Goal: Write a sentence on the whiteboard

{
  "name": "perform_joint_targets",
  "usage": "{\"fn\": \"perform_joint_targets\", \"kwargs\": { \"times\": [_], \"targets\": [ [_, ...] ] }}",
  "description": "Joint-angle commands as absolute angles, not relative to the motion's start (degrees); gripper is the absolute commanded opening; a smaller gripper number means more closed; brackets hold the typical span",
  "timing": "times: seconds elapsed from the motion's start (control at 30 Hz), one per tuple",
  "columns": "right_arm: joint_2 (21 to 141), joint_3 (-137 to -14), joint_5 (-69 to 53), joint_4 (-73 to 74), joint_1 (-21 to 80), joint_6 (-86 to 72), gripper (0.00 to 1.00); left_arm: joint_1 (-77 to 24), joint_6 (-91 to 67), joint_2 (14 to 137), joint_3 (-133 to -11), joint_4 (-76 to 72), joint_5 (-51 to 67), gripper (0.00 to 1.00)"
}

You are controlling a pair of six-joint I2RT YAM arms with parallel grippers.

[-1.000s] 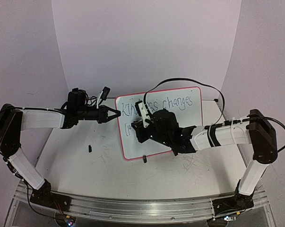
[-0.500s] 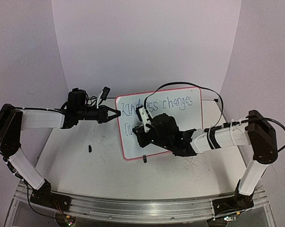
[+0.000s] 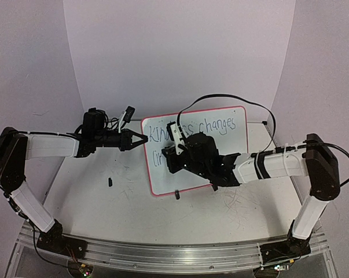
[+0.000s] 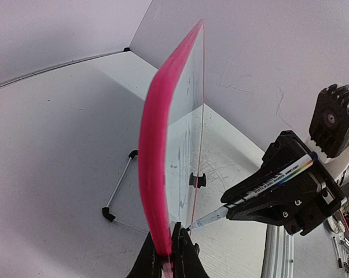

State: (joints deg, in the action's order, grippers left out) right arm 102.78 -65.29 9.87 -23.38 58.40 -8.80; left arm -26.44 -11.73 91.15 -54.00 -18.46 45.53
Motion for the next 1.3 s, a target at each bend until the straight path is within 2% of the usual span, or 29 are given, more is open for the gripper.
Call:
{"fn": "perform_joint_targets", "kwargs": {
  "times": [0.0, 0.23, 0.5, 0.8, 1.27],
  "targets": [
    [102.1, -67.9, 15.1, -24.2, 56.0, -7.3, 0.0, -27.1, -6.1, 91.1, -55.6, -17.1, 43.8, 0.0],
    [100.2, -67.0, 14.4, -24.1, 55.9, -7.5, 0.0, -27.1, -6.1, 91.1, -55.7, -17.1, 43.8, 0.0],
    [94.7, -62.3, 8.2, -25.8, 55.9, -9.4, 0.0, -27.1, -6.2, 91.1, -55.8, -17.1, 43.9, 0.0],
    [98.3, -62.1, 3.7, -26.7, 56.1, -11.2, 0.0, -27.1, -6.1, 91.2, -55.6, -17.1, 43.8, 0.0],
    [101.1, -62.7, 3.5, -26.5, 56.2, -11.5, 0.0, -27.1, -6.0, 91.3, -55.7, -17.0, 43.7, 0.0]
  ]
}}
